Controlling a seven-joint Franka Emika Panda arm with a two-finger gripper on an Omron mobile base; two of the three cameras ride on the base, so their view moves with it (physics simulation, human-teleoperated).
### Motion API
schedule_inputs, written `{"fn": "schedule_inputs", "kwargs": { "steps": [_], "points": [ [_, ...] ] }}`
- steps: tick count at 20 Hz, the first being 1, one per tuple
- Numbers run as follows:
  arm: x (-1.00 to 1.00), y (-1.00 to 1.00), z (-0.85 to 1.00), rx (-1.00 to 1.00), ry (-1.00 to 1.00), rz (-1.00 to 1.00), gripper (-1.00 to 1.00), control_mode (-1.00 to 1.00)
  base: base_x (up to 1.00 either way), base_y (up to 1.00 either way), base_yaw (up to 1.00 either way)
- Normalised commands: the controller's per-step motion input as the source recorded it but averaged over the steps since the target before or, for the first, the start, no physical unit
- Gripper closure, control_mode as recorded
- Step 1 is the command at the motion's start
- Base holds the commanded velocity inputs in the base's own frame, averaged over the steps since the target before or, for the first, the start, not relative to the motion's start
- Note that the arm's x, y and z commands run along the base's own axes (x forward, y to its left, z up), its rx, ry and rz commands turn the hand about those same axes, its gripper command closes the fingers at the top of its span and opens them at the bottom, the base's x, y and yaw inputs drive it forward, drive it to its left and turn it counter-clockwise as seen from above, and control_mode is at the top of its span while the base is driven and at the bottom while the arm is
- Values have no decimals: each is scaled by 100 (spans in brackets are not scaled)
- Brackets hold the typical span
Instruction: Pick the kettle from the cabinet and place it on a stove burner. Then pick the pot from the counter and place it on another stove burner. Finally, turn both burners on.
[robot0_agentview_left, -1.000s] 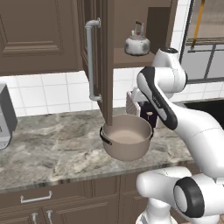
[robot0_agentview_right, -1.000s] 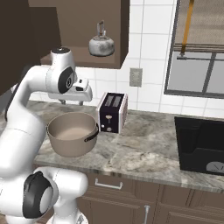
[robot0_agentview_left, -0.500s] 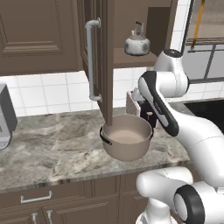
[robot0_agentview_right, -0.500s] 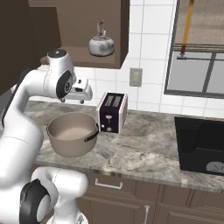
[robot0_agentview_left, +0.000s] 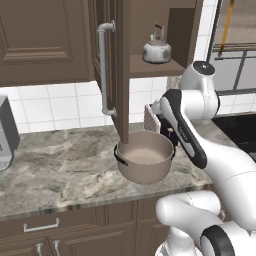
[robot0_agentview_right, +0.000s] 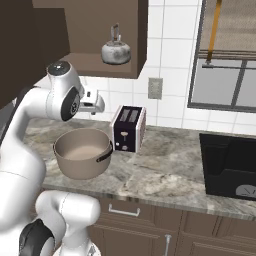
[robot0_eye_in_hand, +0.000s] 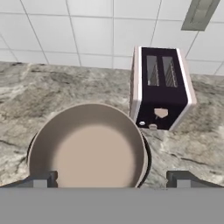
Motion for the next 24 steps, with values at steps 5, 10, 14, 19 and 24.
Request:
{"fn": "schedule_inputs", "kwargs": {
  "steps": [5, 10, 14, 19, 24],
  "points": [
    [0, 0, 24, 0, -10, 0, -100, -100, 0, 0, 0],
    [0, -1, 24, 0, -11, 0, -100, -100, 0, 0, 0],
    [0, -2, 25, 0, -10, 0, -100, -100, 0, 0, 0],
    [0, -3, 29, 0, -12, 0, -100, -100, 0, 0, 0],
    [0, -4, 36, 0, -11, 0, -100, -100, 0, 0, 0]
  ]
}}
